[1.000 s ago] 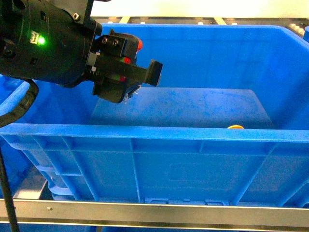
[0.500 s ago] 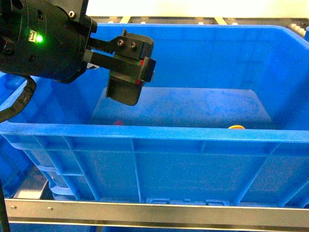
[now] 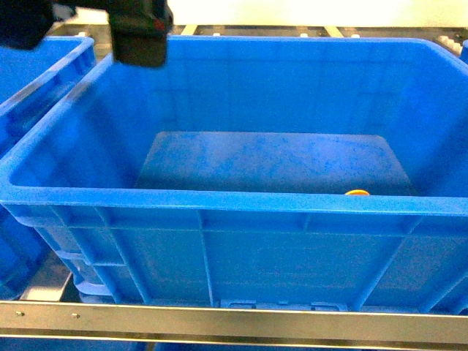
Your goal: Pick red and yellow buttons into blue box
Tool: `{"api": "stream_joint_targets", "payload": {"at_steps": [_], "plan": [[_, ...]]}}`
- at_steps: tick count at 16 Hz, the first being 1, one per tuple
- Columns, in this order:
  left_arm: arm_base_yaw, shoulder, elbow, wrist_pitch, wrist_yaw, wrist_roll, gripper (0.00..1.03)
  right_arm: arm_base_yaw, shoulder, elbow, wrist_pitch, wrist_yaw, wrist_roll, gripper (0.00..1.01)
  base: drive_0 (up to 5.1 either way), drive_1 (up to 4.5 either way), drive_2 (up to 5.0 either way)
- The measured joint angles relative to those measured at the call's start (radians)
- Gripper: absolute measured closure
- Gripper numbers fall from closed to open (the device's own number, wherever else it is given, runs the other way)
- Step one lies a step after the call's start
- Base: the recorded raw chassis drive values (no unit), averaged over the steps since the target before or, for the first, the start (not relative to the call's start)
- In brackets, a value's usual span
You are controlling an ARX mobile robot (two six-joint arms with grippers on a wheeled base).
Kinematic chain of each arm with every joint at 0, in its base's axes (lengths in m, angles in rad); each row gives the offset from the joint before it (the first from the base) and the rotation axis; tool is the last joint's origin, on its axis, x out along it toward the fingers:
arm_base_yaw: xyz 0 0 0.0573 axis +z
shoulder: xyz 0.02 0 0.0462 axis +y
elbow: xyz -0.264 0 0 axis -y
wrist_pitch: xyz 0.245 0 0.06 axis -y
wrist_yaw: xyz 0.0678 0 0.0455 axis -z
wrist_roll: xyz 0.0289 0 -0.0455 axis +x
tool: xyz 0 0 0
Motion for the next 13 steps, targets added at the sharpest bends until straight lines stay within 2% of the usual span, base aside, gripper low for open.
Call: {"api": "stream_joint_targets", "payload": {"at_steps": [2, 4, 7, 8, 10, 11, 13], "plan": [[0.057, -0.072, -0.076, 0.078, -0.084, 0.004, 0.05, 0.000, 0.000, 0.000, 0.000, 0.000, 0.000, 0.03, 0.0, 0.00, 0.0], [0.130, -0.175, -0.171, 0.132, -0.136, -0.005, 0.05, 0.000, 0.000, 0.000, 0.000, 0.000, 0.000, 0.03, 0.0, 0.00, 0.0], [0.228, -0.389, -0.278, 0.080, -0.148, -0.037, 0.05, 0.000, 0.000, 0.000, 0.000, 0.000, 0.000, 0.03, 0.0, 0.00, 0.0], [0.244, -0.467, -0.325, 0.059, -0.140, -0.040, 0.05, 0.000, 0.000, 0.000, 0.000, 0.000, 0.000, 0.03, 0.0, 0.00, 0.0], [0.225, -0.689, -0.441, -0.096, -0.140, -0.049, 0.05, 0.000, 0.000, 0.000, 0.000, 0.000, 0.000, 0.03, 0.0, 0.00, 0.0], [0.201, -0.794, -0.481, -0.181, -0.163, -0.050, 0.05, 0.000, 0.000, 0.000, 0.000, 0.000, 0.000, 0.03, 0.0, 0.00, 0.0], [0.077, -1.015, -0.535, -0.352, -0.301, -0.048, 0.05, 0.000, 0.000, 0.000, 0.000, 0.000, 0.000, 0.03, 0.0, 0.00, 0.0]]}}
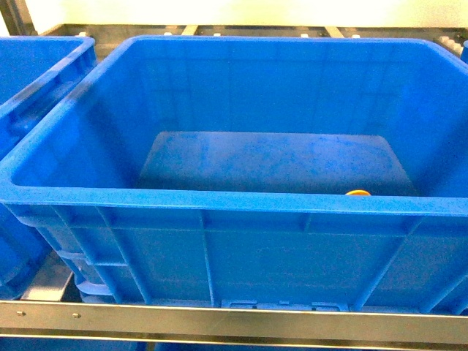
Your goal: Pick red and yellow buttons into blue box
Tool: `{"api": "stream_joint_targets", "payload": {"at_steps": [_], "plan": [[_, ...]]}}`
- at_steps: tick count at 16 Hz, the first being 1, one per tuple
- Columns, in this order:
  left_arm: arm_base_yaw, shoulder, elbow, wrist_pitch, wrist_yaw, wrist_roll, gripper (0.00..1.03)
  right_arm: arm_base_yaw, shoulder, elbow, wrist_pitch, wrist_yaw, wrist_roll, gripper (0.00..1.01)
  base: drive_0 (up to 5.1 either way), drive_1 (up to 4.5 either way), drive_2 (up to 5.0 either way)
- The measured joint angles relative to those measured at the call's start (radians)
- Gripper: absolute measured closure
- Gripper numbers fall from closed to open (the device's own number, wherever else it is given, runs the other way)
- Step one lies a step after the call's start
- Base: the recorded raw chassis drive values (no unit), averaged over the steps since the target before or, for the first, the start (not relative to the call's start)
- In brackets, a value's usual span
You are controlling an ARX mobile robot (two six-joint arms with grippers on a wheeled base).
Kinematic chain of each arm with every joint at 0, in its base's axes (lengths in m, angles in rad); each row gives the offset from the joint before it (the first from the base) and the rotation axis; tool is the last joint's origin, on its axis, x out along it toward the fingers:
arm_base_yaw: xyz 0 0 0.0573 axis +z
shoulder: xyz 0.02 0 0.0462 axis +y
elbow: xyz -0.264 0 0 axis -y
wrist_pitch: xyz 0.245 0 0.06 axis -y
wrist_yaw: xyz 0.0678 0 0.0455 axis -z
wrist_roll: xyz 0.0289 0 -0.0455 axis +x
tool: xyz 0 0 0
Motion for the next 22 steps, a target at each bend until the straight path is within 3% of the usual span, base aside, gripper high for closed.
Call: {"api": "stream_joint_targets", "payload": {"at_steps": [1, 2, 7, 8, 9, 10, 13, 14, 15, 16, 22], "plan": [[-0.101, -0.095, -0.009, -0.041, -0.087, 0.012, 0.05, 0.000, 0.000, 0.000, 0.000, 0.000, 0.000, 0.03, 0.0, 0.00, 0.0], [-0.140, -0.124, -0.006, -0.027, -0.104, 0.020, 0.05, 0.000, 0.000, 0.000, 0.000, 0.000, 0.000, 0.03, 0.0, 0.00, 0.0], [-0.130, -0.111, -0.007, -0.042, -0.117, 0.026, 0.05, 0.001, 0.000, 0.000, 0.000, 0.001, 0.000, 0.03, 0.0, 0.00, 0.0], [-0.087, -0.146, -0.006, -0.117, -0.005, 0.018, 0.14, 0.047, -0.005, -0.009, 0.010, 0.041, -0.043, 0.12, 0.0, 0.00, 0.0], [-0.031, -0.186, -0.031, -0.127, 0.097, 0.013, 0.25, 0.075, -0.027, -0.033, 0.018, 0.034, -0.100, 0.25, 0.0, 0.00, 0.0], [0.014, -0.204, -0.043, -0.121, 0.167, 0.004, 0.36, 0.077, -0.034, -0.054, 0.023, 0.040, -0.122, 0.36, 0.0, 0.00, 0.0], [0.105, -0.244, -0.097, -0.126, 0.296, -0.002, 0.70, 0.071, -0.061, -0.094, 0.032, 0.042, -0.150, 0.68, 0.0, 0.00, 0.0], [0.201, -0.261, -0.108, -0.122, 0.387, -0.002, 0.81, 0.071, -0.073, -0.103, 0.036, 0.042, -0.154, 0.80, 0.0, 0.00, 0.0], [0.250, -0.268, -0.116, -0.120, 0.401, -0.004, 0.92, 0.071, -0.079, -0.113, 0.039, 0.042, -0.156, 0.91, 0.0, 0.00, 0.0], [0.245, -0.276, -0.124, -0.114, 0.416, -0.008, 1.02, 0.071, -0.087, -0.127, 0.039, 0.042, -0.159, 0.99, 0.0, 0.00, 0.0], [0.240, -0.307, -0.165, -0.108, 0.423, -0.005, 1.01, 0.071, -0.114, -0.158, 0.046, 0.042, -0.160, 0.99, 0.0, 0.00, 0.0]]}}
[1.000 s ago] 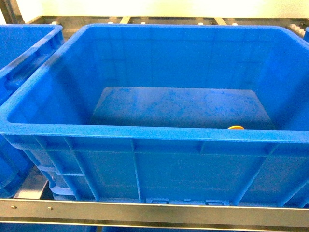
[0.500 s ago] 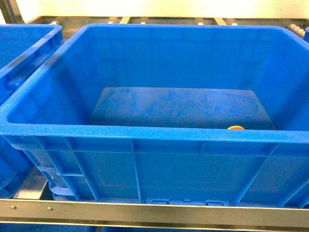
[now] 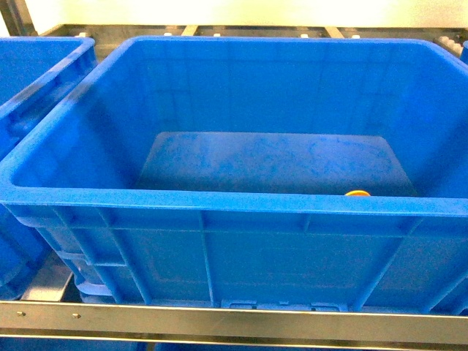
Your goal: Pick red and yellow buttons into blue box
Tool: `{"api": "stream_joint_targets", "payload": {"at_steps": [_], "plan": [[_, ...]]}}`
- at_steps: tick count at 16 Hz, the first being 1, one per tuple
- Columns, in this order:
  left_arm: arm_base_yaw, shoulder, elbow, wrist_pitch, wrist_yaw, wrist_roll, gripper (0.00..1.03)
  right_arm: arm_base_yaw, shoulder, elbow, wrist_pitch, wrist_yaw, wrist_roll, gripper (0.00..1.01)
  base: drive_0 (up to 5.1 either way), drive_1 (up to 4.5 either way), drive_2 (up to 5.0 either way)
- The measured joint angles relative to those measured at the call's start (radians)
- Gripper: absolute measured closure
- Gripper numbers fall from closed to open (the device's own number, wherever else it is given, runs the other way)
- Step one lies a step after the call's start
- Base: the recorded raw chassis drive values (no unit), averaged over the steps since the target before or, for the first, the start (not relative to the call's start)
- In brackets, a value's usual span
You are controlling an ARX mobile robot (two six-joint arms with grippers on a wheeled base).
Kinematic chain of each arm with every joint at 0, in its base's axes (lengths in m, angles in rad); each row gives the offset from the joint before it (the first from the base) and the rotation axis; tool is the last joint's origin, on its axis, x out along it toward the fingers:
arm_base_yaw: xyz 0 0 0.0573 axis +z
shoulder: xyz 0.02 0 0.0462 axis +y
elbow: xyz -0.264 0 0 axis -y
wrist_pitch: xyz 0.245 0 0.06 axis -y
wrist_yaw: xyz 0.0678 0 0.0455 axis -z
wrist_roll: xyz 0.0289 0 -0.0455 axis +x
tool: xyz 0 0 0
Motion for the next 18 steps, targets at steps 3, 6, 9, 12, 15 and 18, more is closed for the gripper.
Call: {"api": "stream_joint_targets", "payload": {"at_steps": [3, 6, 9, 12, 15, 18], "plan": [[0.000, -0.032, -0.038, -0.003, -0.001, 0.000, 1.01, 0.000, -0.038, -0.032, 0.002, 0.000, -0.001, 0.99, 0.0, 0.00, 0.0], [0.000, -0.034, -0.038, 0.002, 0.000, 0.000, 1.01, 0.000, -0.037, -0.032, 0.002, 0.000, 0.000, 0.99, 0.0, 0.00, 0.0], [0.000, -0.034, -0.038, 0.004, 0.000, 0.000, 1.01, 0.000, -0.037, -0.032, 0.002, 0.000, 0.000, 0.99, 0.0, 0.00, 0.0], [0.000, -0.034, -0.038, 0.004, 0.000, 0.000, 1.01, 0.000, -0.037, -0.032, 0.002, 0.000, -0.001, 0.99, 0.0, 0.00, 0.0], [0.000, -0.034, -0.038, 0.004, 0.000, -0.002, 0.69, 0.000, -0.037, -0.032, 0.002, 0.000, -0.001, 0.71, 0.0, 0.00, 0.0], [0.000, -0.034, -0.038, 0.004, 0.000, -0.002, 0.33, 0.000, -0.037, -0.032, 0.002, 0.000, -0.001, 0.34, 0.0, 0.00, 0.0]]}}
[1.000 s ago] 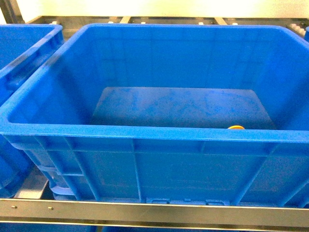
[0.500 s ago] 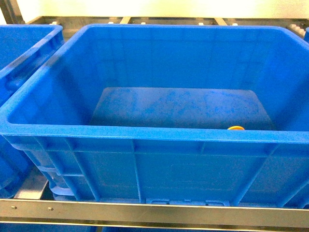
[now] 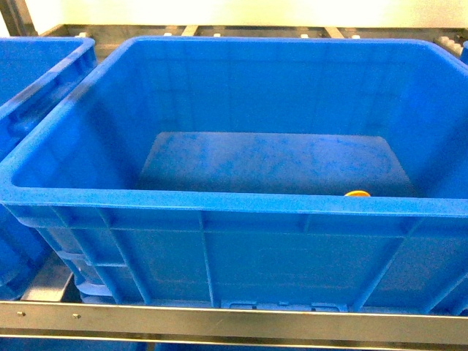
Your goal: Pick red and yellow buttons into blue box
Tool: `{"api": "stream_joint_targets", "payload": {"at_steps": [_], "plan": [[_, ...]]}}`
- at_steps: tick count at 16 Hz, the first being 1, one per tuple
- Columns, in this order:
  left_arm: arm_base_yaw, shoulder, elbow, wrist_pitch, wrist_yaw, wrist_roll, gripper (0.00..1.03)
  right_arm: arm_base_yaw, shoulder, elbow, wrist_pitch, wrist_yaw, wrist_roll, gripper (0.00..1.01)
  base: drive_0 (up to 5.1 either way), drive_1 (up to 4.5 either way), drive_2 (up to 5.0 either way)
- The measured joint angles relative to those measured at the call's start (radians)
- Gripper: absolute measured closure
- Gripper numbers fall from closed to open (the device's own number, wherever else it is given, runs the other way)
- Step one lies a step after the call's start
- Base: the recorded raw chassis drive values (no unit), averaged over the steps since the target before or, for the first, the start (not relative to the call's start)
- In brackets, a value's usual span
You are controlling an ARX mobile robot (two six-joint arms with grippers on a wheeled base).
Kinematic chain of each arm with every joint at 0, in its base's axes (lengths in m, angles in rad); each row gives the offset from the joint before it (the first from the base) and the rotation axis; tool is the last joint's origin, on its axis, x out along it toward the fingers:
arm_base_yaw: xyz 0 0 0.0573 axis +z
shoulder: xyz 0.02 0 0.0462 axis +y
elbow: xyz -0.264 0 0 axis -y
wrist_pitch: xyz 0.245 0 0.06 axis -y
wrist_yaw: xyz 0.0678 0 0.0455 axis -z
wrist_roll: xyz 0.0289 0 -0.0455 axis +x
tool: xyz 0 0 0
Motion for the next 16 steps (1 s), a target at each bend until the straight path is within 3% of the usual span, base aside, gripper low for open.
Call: {"api": "stream_joint_targets", "payload": {"at_steps": [1, 2, 3, 16], "plan": [[0.000, 0.000, 0.000, 0.000, 0.000, 0.000, 0.22, 0.000, 0.000, 0.000, 0.000, 0.000, 0.000, 0.25, 0.0, 0.00, 0.0], [0.000, 0.000, 0.000, 0.000, 0.000, 0.000, 0.07, 0.000, 0.000, 0.000, 0.000, 0.000, 0.000, 0.09, 0.0, 0.00, 0.0], [0.000, 0.000, 0.000, 0.000, 0.000, 0.000, 0.05, 0.000, 0.000, 0.000, 0.000, 0.000, 0.000, 0.02, 0.0, 0.00, 0.0], [0.000, 0.000, 0.000, 0.000, 0.000, 0.000, 0.05, 0.000, 0.000, 0.000, 0.000, 0.000, 0.000, 0.03, 0.0, 0.00, 0.0]]}}
